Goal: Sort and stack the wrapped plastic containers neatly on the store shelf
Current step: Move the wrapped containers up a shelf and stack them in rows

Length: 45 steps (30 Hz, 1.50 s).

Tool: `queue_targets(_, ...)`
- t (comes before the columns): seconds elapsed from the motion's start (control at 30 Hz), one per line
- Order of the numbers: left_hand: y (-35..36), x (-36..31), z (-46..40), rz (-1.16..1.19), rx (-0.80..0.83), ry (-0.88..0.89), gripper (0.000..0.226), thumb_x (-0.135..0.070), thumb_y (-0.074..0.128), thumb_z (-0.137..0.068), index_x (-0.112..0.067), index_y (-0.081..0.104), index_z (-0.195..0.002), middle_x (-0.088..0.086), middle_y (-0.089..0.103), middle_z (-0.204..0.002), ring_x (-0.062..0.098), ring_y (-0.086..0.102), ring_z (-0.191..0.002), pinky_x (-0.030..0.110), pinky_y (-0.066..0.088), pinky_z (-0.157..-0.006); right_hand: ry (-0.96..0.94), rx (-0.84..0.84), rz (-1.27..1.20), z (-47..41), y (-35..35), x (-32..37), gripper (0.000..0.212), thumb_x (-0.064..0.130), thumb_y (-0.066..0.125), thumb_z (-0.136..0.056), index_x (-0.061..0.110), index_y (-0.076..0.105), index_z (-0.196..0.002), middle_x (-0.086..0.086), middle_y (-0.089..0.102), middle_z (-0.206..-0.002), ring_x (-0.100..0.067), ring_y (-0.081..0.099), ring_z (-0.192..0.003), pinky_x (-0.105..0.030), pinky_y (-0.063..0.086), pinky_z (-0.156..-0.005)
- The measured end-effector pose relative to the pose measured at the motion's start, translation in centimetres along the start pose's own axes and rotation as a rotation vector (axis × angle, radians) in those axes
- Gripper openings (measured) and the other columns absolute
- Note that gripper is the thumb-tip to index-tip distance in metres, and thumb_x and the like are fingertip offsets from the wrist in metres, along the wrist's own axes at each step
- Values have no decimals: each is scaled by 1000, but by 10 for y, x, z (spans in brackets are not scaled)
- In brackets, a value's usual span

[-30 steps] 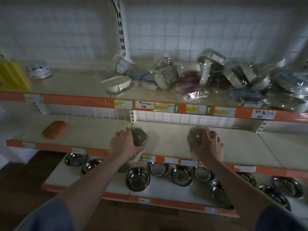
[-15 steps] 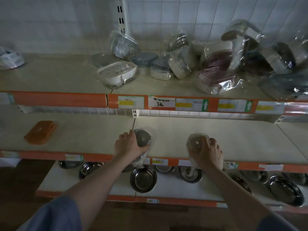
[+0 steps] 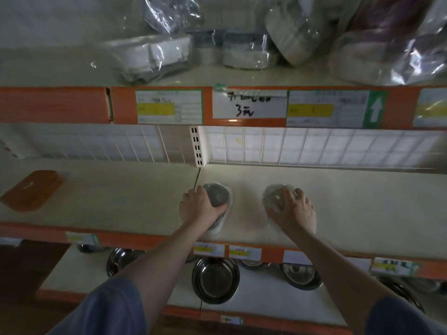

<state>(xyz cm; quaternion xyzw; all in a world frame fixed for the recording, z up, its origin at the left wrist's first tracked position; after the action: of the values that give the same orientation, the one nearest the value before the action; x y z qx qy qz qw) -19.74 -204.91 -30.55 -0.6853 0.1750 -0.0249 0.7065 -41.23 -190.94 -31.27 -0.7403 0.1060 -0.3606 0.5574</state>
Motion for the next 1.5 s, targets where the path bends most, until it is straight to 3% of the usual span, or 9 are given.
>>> queue_targets(0.33,36,-4,-40,16,-85,18,79,-77,38,-79,-18,41,-132,12,49,-126,31,46,-114,38,36,-94,-78,4,67,-37,48,2,75,70,41,-82,26,34,-142,-10,29,-149,-30,35,-130,-39,30,-103)
queue_targets(0.47,34,-9,-32,-14,-118,209,67,-66,34,-89,-25,36,-141,4,36,-143,27,32,-128,36,28,-103,-172,80,72,-21,48,0,69,68,41,-84,35,28,-142,-10,15,-154,-31,25,-135,-42,24,-107)
queue_targets(0.6,43,-12,-19,9,-44,414,83,-67,14,-76,-25,39,-143,1,30,-151,24,27,-138,37,28,-111,-238,178,90,-17,51,0,67,57,49,-87,33,26,-144,-7,8,-156,-29,21,-137,-39,28,-107)
queue_targets(0.87,50,-11,-40,-78,-62,454,85,-66,10,-78,-24,27,-149,2,23,-156,22,22,-141,34,21,-115,-177,100,65,-50,67,25,66,59,44,-89,33,24,-146,-7,6,-157,-28,18,-139,-39,31,-107)
queue_targets(0.97,51,-11,-64,-89,-62,412,71,-60,31,-90,-24,21,-151,2,18,-158,22,16,-143,31,12,-116,-170,100,60,-70,79,39,68,61,44,-88,32,24,-146,-8,6,-157,-28,19,-139,-38,29,-107)
queue_targets(1.13,47,-17,-74,-114,-39,390,68,-58,33,-94,-25,17,-151,4,9,-160,22,7,-145,33,3,-116,-210,89,148,-77,80,54,80,70,37,-84,28,15,-149,-16,3,-156,-32,13,-142,-40,14,-114)
queue_targets(1.27,39,-6,-47,-93,36,365,70,-63,28,-93,-25,15,-152,4,5,-160,22,1,-146,33,-1,-117,-183,48,137,-44,55,51,68,63,29,-92,22,23,-147,-15,16,-154,-29,21,-139,-37,16,-112)
queue_targets(1.4,20,8,0,-146,76,367,98,-72,-9,-71,-23,17,-151,6,11,-159,25,5,-146,35,2,-117,-106,88,150,0,28,39,58,53,34,-95,20,31,-143,-11,31,-146,-26,36,-130,-34,26,-106)
queue_targets(1.5,-1,13,32,-100,90,348,100,-69,-10,-68,-23,21,-150,7,15,-158,25,8,-146,36,5,-117,-40,103,122,31,4,33,54,47,40,-95,19,34,-140,-9,38,-140,-25,42,-123,-34,31,-102)
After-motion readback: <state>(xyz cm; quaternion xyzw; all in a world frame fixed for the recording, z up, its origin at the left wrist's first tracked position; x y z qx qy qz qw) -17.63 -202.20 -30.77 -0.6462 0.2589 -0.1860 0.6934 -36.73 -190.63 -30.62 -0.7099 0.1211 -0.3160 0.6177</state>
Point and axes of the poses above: each hand's wrist, its own z-axis away from the middle knuckle, its own y-axis out of the palm, x = y × z, the point moved 9 cm from there along -z, towards the middle knuckle
